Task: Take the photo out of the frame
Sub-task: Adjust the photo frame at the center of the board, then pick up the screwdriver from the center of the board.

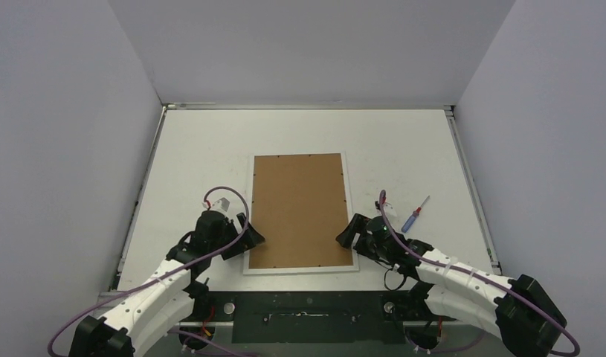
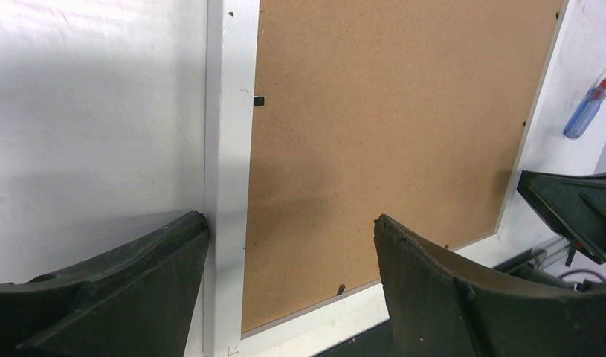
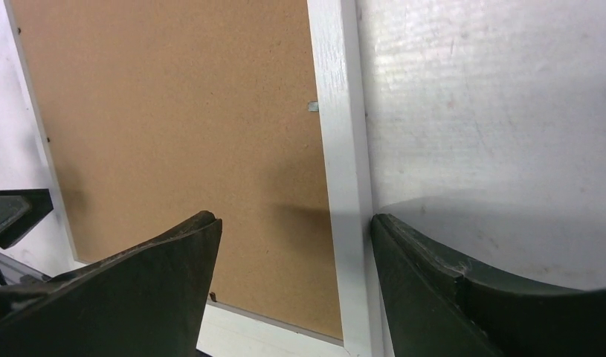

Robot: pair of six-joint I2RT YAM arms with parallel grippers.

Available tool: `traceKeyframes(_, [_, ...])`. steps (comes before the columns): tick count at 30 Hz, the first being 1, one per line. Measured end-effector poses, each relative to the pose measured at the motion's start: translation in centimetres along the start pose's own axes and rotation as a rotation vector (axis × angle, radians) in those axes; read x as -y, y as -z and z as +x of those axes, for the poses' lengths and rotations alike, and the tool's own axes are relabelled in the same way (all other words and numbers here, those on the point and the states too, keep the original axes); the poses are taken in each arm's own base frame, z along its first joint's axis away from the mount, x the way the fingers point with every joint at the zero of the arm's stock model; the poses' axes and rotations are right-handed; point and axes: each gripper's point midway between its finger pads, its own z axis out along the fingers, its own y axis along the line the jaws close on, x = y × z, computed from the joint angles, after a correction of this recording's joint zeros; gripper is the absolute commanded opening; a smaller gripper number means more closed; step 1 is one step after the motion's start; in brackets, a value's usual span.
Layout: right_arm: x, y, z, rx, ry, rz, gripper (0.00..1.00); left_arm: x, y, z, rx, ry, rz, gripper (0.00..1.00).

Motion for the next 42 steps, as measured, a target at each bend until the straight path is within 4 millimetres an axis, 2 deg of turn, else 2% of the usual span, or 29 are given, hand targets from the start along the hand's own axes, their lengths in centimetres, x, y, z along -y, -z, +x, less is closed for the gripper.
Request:
traceKeyframes(5, [1.0,1.6,1.3,-0.016,0.014,0.034,0.81,0.1,1.4,2.4,-0.054,0.015,0.014,0.8])
traceKeyframes(9, [2.7,3.2,0.5,0.012,0.015,0.137,0.87,-0.5,2.1,3.2,-0.086,0.031,-0.022,0.83])
traceKeyframes(11, [2.9,4.2,-1.0,0.061,0.022,0.193,0.89,-0.7,2.5,3.0,-0.088,0.032,-0.056,0.83])
traceKeyframes(14, [2.6,6.5,-4.6,0.179,0.039,0.277,0.9,-0.2,3.1,2.0,-0.072,0.02,-0.083,0.84])
traceKeyframes(18, [1.9,9.6,-9.8,0.342,0.06,0.375,0.91,1.8,3.9,-0.1,-0.028,-0.008,-0.062,0.87])
traceKeyframes(21, [2.9,10.8,-12.8,0.403,0.076,0.487,0.91,2.9,4.4,-1.2,-0.005,-0.032,-0.05,0.92])
traceKeyframes(23, [4.6,10.6,-14.2,0.386,0.066,0.581,0.9,3.6,4.8,-1.9,0.005,-0.054,-0.046,0.96])
traceKeyframes(25, [7.4,10.0,-15.0,0.334,0.026,0.674,0.89,4.3,5.1,-2.6,0.016,-0.074,-0.038,0.97])
traceKeyframes(28, [11.0,9.2,-14.9,0.246,-0.065,0.737,0.87,4.8,5.5,-3.3,0.031,-0.098,-0.035,0.97])
traceKeyframes(31, [14.1,8.7,-14.0,0.16,-0.162,0.759,0.84,4.7,5.6,-3.4,0.029,-0.114,-0.047,0.97])
traceKeyframes(34, [15.2,7.6,-13.1,0.066,-0.188,0.752,0.82,4.2,5.7,-3.1,0.014,-0.13,-0.068,0.97])
traceKeyframes(42, [15.6,4.7,-11.9,-0.06,-0.159,0.704,0.68,3.4,5.8,-3.0,0.002,-0.146,-0.093,0.97])
